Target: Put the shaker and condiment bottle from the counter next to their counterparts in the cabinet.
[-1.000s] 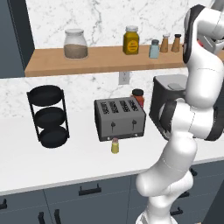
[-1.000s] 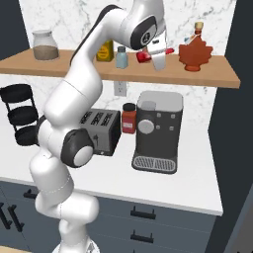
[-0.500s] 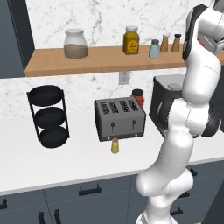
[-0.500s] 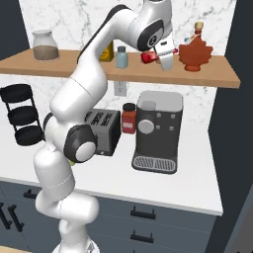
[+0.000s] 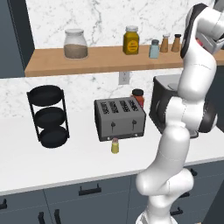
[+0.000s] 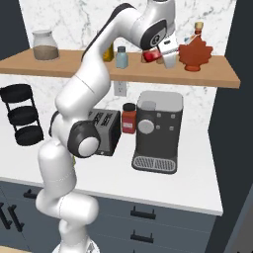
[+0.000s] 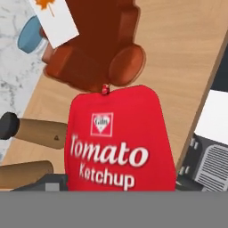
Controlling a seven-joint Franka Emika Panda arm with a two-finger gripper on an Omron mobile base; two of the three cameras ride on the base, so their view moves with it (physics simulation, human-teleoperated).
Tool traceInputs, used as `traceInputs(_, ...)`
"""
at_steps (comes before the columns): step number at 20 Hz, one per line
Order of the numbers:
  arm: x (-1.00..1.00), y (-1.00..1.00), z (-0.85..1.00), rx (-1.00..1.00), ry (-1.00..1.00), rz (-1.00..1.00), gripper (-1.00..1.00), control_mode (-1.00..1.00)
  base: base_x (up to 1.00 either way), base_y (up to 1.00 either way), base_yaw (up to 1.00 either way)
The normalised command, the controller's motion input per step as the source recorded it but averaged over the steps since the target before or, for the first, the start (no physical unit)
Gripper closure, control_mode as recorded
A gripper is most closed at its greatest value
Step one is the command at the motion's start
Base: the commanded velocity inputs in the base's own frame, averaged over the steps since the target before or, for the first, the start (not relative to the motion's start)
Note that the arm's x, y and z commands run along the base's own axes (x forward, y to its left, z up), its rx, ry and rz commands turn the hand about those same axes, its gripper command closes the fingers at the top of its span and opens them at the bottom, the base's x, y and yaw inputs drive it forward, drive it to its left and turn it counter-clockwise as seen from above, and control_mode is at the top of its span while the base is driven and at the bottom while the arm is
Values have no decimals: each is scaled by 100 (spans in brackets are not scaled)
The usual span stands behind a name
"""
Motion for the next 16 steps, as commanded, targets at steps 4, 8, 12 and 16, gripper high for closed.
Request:
traceInputs(4, 30, -14, 7, 0, 0, 2, 100, -100, 0, 0, 0)
traceInputs(8, 28, -15, 3, 0, 0, 3, 100, -100, 0, 0, 0)
traceInputs(12, 27, -17, 3, 0, 0, 3, 100, -100, 0, 0, 0)
traceInputs(16, 25, -19, 7, 0, 0, 4, 100, -100, 0, 0, 0)
